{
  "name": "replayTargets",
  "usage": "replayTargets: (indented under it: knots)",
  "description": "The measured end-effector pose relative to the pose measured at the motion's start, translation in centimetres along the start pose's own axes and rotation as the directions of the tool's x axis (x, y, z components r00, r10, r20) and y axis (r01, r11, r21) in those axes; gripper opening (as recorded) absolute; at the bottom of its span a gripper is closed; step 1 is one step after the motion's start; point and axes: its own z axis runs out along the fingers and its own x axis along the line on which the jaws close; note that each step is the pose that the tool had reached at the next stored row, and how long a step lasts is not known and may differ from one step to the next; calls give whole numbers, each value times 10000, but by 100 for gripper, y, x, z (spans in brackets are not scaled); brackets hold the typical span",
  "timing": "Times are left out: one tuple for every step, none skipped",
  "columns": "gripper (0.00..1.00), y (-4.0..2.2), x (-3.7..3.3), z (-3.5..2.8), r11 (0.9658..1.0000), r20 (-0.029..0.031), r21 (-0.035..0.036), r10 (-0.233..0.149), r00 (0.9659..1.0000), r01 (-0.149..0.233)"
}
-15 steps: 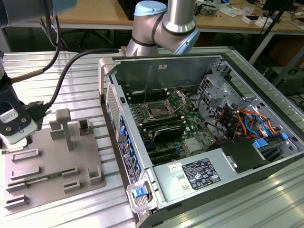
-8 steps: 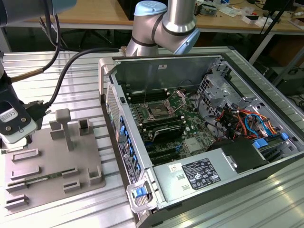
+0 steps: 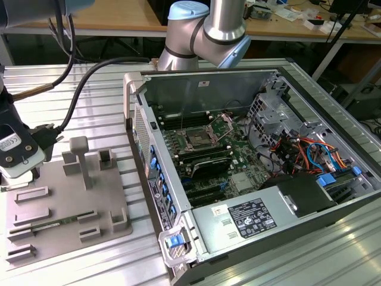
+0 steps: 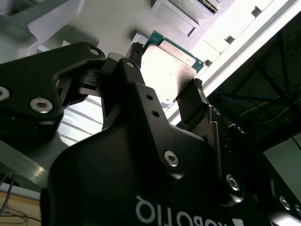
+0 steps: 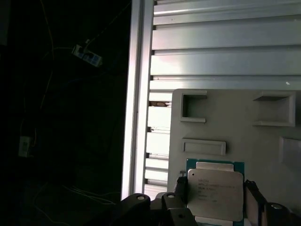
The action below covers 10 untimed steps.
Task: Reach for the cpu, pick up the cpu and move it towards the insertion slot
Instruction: 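Pick up the cpu and move it towards the insertion slot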
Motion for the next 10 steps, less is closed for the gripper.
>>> replayTargets:
  knots:
    - [55, 0, 0, -3, 10000, 0, 0, 0, 10000, 0]
    - [55, 0, 0, -7, 10000, 0, -1, 0, 10000, 0]
    - [55, 1, 0, -12, 10000, 0, 0, 0, 10000, 0]
    - [55, 1, 0, -15, 10000, 0, 0, 0, 10000, 0]
    - [55, 1, 0, -17, 10000, 0, 0, 0, 10000, 0]
    - [55, 1, 0, -20, 10000, 0, 0, 0, 10000, 0]
    - [55, 1, 0, -25, 10000, 0, 0, 0, 10000, 0]
    - [55, 1, 0, -30, 10000, 0, 0, 0, 10000, 0]
    - [55, 1, 0, -34, 10000, 0, -1, 0, 10000, 0]
    - [55, 2, 0, -36, 10000, 0, 0, 0, 10000, 0]
